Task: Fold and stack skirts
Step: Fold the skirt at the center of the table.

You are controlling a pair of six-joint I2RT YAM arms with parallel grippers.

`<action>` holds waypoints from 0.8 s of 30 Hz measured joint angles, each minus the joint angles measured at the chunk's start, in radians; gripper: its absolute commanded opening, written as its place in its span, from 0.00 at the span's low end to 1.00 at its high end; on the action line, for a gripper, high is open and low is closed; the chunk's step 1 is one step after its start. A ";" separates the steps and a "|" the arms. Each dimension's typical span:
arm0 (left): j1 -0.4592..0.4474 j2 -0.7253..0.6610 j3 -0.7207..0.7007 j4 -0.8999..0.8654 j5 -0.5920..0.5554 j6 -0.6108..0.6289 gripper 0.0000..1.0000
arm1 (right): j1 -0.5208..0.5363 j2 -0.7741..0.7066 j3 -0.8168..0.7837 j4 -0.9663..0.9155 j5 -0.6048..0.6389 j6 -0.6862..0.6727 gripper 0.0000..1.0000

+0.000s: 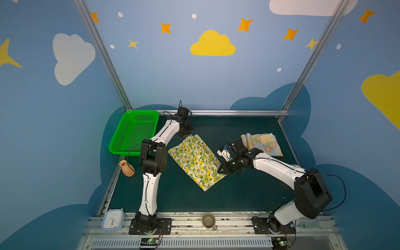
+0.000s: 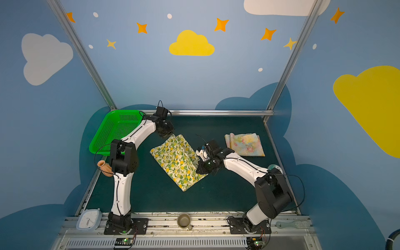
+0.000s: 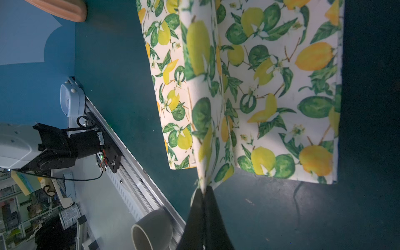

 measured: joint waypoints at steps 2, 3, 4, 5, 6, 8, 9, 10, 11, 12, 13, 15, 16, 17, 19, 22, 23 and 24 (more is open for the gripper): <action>-0.002 0.015 0.020 -0.011 0.001 0.000 0.04 | -0.005 0.007 0.000 -0.001 -0.002 0.000 0.00; -0.003 0.024 0.033 -0.017 0.001 0.001 0.04 | -0.007 0.010 0.000 0.000 -0.002 0.000 0.00; -0.005 0.032 0.045 -0.022 0.002 0.001 0.04 | -0.010 0.014 0.000 0.000 -0.003 0.000 0.00; -0.006 0.039 0.054 -0.024 0.002 0.001 0.04 | -0.012 0.016 0.000 0.000 -0.003 0.000 0.00; -0.008 0.045 0.062 -0.025 0.002 0.001 0.04 | -0.014 0.019 0.000 -0.001 -0.004 0.000 0.00; -0.011 0.053 0.065 -0.026 0.001 0.000 0.04 | -0.019 0.022 0.000 -0.004 -0.004 0.000 0.00; -0.011 0.057 0.069 -0.027 0.000 0.000 0.04 | -0.021 0.022 0.000 -0.005 -0.004 0.000 0.00; -0.012 0.060 0.072 -0.029 0.000 0.000 0.04 | -0.023 0.023 0.000 -0.006 -0.004 -0.001 0.00; -0.012 0.063 0.074 -0.031 0.000 0.000 0.04 | -0.025 0.025 0.002 -0.008 -0.003 -0.001 0.00; -0.012 0.065 0.079 -0.034 0.000 0.000 0.04 | -0.026 0.027 0.004 -0.012 -0.002 -0.001 0.00; -0.012 0.067 0.084 -0.038 -0.001 0.000 0.04 | -0.028 0.030 0.008 -0.016 -0.001 -0.001 0.00; -0.012 0.071 0.097 -0.044 -0.002 0.000 0.04 | -0.030 0.037 0.016 -0.024 0.003 -0.002 0.00; -0.012 0.074 0.102 -0.046 -0.002 0.000 0.04 | -0.031 0.040 0.018 -0.026 0.005 -0.002 0.00; -0.012 0.076 0.106 -0.047 -0.002 0.000 0.04 | -0.031 0.043 0.021 -0.029 0.009 -0.002 0.00; -0.012 0.083 0.116 -0.051 -0.002 0.000 0.04 | -0.031 0.052 0.029 -0.037 0.018 -0.002 0.00; -0.012 0.106 0.137 -0.056 -0.002 0.000 0.04 | -0.032 0.063 0.033 -0.045 0.032 -0.002 0.00; -0.012 0.116 0.143 -0.057 -0.002 -0.001 0.04 | -0.032 0.066 0.035 -0.048 0.037 -0.002 0.00; -0.012 0.125 0.148 -0.059 -0.002 -0.002 0.04 | -0.032 0.070 0.038 -0.051 0.042 -0.001 0.00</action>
